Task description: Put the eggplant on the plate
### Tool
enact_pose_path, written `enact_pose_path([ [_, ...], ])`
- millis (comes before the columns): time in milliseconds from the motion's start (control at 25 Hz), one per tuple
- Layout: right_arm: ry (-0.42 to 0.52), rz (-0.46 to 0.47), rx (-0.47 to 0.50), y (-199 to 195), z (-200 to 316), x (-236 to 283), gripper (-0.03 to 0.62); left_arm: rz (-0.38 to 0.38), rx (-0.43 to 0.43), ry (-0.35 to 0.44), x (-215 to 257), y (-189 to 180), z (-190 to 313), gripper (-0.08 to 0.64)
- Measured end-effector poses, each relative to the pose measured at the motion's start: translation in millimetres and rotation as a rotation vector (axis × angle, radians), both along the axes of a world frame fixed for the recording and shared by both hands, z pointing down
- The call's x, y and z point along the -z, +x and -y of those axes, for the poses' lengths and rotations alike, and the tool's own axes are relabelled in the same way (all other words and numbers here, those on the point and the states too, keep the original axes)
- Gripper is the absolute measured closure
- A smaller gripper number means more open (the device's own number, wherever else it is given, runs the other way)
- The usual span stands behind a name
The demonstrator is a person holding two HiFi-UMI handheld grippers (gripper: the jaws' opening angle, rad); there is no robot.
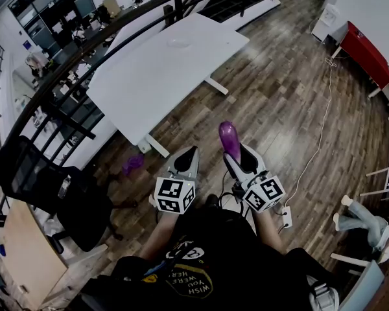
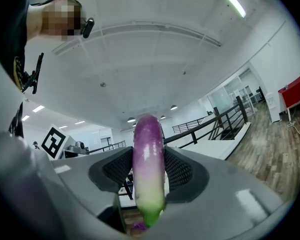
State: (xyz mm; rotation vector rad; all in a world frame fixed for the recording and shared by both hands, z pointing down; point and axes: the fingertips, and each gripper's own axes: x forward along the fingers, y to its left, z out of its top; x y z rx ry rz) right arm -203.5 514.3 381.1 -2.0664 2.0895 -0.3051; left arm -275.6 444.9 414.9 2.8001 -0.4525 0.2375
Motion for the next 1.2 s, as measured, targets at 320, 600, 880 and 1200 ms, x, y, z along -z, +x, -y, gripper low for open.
enact_pose_path([
  [320,-0.005,0.047,0.019,32.8,-14.3,-7.5,0.390,0.019,-0.014,-0.005,-2.9,37.7,-18.3,0.555],
  [600,-0.034,0.097,0.097,49.7,-0.5,-34.8,0.390,0.067,0.036,-0.024,-21.7,48.8,-15.5,0.555],
  [880,-0.054,0.110,0.113,67.4,70.4,-39.7,0.390,0.073,0.051,-0.028,-26.0,65.1,50.3,0.555],
  [1200,-0.025,0.044,0.107,75.0,166.5,-19.9,0.390,0.028,0.020,-0.021,-17.5,76.2,143.9,0.555],
])
